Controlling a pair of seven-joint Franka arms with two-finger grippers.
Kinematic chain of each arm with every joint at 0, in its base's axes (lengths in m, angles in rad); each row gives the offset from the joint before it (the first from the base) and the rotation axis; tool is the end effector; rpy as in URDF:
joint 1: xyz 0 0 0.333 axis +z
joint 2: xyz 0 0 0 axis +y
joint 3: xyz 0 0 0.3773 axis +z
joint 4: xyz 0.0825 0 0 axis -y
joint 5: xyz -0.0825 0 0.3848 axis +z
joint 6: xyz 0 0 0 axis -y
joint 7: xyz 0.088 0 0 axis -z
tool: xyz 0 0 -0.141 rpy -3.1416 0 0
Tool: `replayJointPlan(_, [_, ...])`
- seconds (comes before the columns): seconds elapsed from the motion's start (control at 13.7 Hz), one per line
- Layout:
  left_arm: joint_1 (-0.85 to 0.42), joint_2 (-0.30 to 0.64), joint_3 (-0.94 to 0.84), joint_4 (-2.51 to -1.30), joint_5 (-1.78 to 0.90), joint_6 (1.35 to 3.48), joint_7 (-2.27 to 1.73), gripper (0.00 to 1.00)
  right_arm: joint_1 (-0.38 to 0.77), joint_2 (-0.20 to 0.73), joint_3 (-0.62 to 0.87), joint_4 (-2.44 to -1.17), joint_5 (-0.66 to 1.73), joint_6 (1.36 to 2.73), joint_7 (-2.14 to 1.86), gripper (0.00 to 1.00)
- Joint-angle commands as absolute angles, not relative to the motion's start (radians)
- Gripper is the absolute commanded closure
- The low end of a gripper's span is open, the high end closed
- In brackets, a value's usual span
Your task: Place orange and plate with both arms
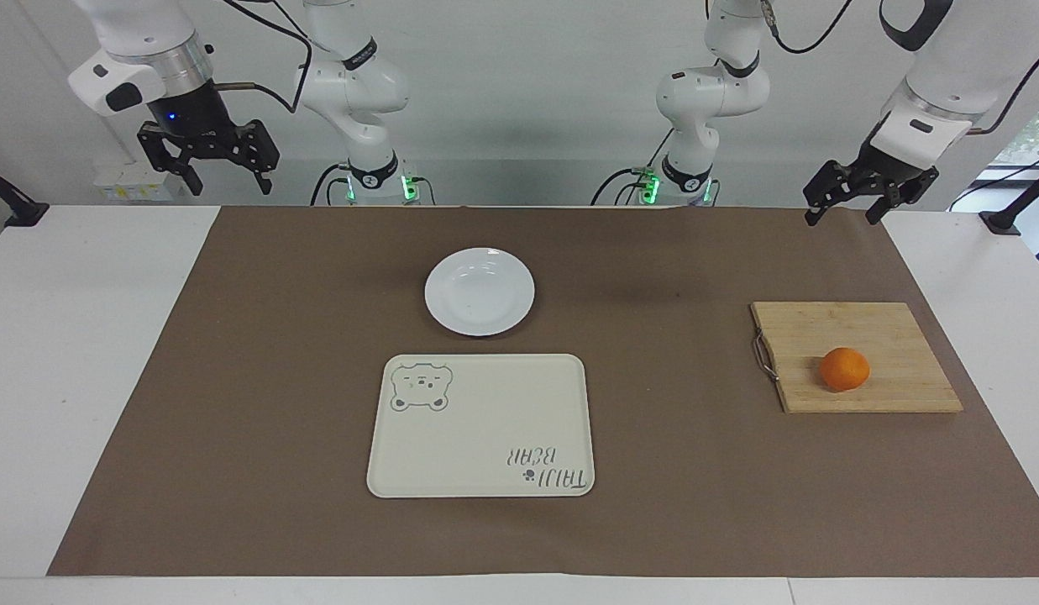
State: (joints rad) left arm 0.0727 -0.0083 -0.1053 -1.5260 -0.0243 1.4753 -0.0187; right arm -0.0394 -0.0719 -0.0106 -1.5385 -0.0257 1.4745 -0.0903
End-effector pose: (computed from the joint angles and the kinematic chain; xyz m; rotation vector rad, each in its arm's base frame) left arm 0.5408 -0.0215 0.6692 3.1185 -0.0245 -0.0671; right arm 0.5176 -0.0300 0.6971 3.1157 0.0588 0.0096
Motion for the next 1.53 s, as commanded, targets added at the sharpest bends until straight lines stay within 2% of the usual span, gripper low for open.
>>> replayJointPlan(0.0, [0.069, -0.020, -0.107, -1.529, -0.008, 1.456, -0.008, 0.00, -0.041, -0.092, -0.008, -1.555, -0.034, 1.466, -0.109, 0.00])
replayJointPlan(1.46, [0.064, -0.037, -0.107, -1.545, -0.026, 1.460, -0.040, 0.00, -0.041, -0.092, -0.008, -1.555, -0.035, 1.466, -0.107, 0.00])
